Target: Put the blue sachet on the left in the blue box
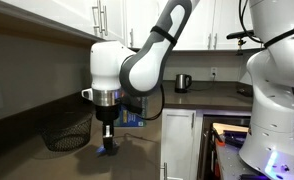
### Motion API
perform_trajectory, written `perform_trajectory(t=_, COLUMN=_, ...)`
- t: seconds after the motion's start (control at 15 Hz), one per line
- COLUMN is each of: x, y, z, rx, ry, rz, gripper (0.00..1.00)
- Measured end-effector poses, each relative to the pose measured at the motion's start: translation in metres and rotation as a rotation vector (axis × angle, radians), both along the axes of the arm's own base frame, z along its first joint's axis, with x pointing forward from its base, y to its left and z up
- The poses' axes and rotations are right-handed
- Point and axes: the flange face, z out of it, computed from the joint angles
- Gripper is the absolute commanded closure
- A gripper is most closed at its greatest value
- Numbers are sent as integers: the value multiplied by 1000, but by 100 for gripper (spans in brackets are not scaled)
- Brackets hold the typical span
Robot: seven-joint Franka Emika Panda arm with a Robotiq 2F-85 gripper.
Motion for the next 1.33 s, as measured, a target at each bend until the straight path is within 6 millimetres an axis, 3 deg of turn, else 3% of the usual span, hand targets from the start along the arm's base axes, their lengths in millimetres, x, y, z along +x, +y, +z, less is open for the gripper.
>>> perform_trajectory(t=0.87, x=-46, y=-10, z=123, rx=-119, ry=57, rz=-46, gripper=94)
perform_trajectory(t=1.07, x=-60, y=-21, z=147, rx=-118, ry=15, rz=-66, gripper=94)
perform_trajectory(t=1.33, x=-71, y=-54, z=188, rx=-83, ry=-59, rz=-139, gripper=94)
